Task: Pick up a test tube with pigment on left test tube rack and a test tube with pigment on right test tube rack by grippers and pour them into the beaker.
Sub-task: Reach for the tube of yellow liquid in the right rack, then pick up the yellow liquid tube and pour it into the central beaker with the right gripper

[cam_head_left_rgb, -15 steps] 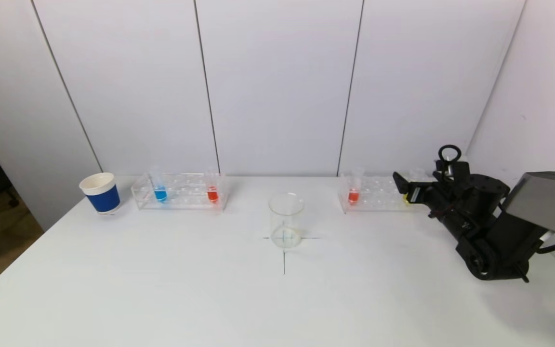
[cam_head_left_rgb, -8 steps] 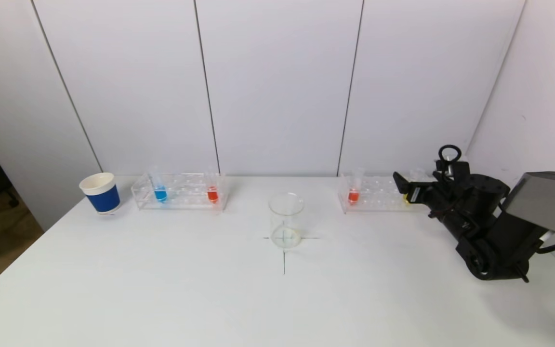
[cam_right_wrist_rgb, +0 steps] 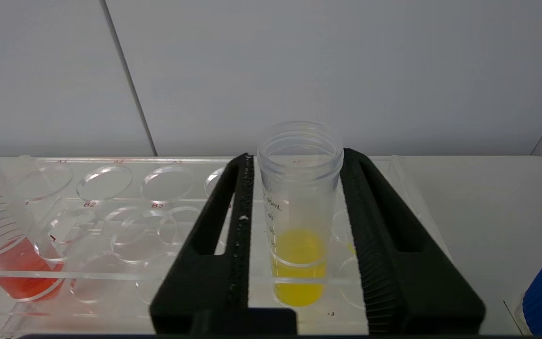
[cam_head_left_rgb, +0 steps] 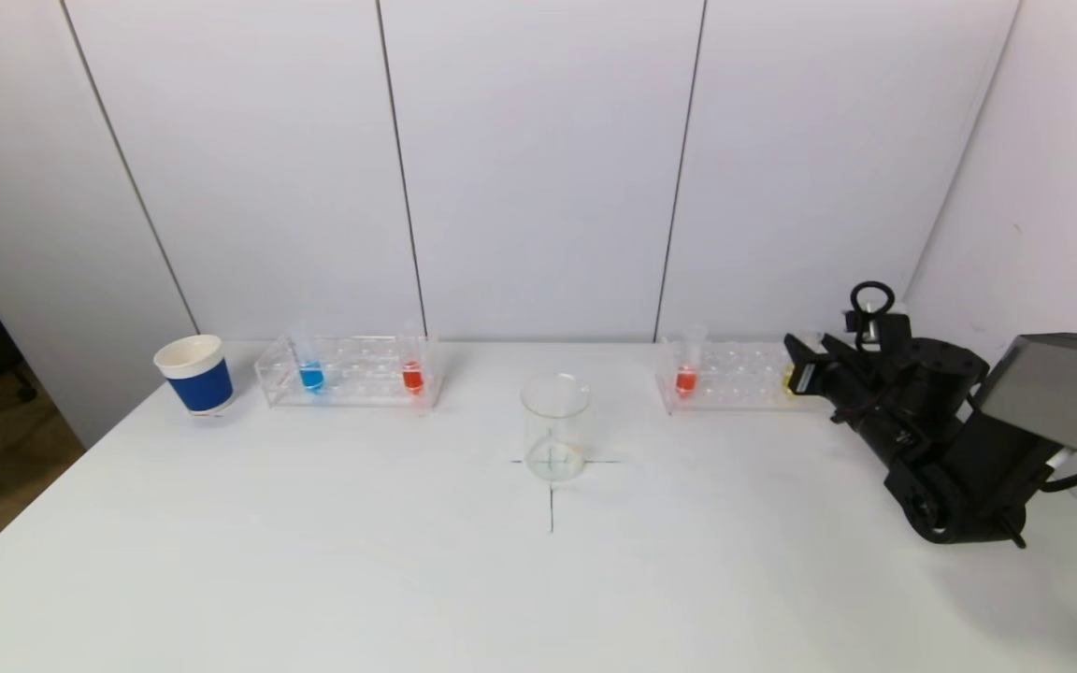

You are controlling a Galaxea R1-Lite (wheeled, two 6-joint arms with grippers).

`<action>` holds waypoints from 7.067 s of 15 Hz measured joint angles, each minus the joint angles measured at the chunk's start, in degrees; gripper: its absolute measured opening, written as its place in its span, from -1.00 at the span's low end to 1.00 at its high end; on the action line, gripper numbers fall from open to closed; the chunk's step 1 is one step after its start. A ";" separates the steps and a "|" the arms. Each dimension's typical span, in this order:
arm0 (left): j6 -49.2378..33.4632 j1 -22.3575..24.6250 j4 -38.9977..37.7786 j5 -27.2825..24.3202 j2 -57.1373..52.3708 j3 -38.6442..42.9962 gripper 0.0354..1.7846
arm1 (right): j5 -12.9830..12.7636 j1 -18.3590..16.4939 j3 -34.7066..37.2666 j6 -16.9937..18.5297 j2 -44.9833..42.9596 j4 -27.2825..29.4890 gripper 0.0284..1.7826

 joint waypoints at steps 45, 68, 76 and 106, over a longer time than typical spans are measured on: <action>-0.02 0.00 0.00 -0.02 0.00 0.00 0.98 | 0.79 7.06 -13.42 -2.55 -34.08 41.24 -0.52; 0.00 0.00 0.00 0.00 0.00 0.00 0.98 | 20.42 21.04 -21.09 -26.54 -24.31 42.14 -0.52; 0.00 0.00 0.00 -0.02 0.00 0.00 0.98 | 28.27 21.50 -22.97 -41.50 -21.19 43.00 -0.52; 0.00 0.00 0.00 -0.02 0.00 0.00 0.98 | 38.77 22.97 -19.93 -66.76 -13.14 34.97 -0.52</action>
